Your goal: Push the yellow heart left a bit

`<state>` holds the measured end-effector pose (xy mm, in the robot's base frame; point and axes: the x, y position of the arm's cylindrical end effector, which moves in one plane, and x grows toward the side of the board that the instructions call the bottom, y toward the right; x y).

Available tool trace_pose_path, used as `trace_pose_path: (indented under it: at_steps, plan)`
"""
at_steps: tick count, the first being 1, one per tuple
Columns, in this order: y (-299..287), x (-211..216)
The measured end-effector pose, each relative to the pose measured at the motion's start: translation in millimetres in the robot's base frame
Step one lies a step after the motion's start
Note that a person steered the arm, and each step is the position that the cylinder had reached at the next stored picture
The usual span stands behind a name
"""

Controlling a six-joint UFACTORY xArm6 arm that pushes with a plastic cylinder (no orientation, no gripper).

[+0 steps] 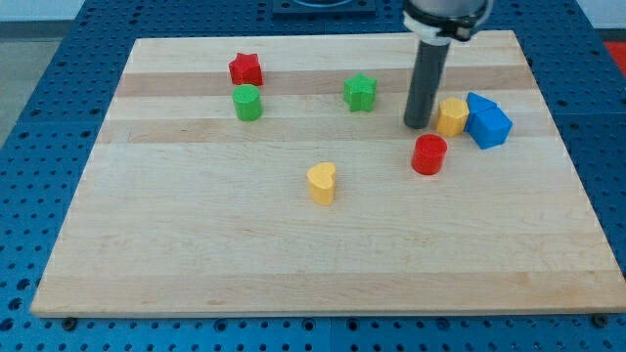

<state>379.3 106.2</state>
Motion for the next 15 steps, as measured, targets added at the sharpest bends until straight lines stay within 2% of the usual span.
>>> trace_pose_path:
  at_steps: [1, 2, 5, 10, 15]
  plan:
    - [-32, 1]
    - [-38, 9]
    - [13, 17]
    - [21, 101]
    - [-103, 118]
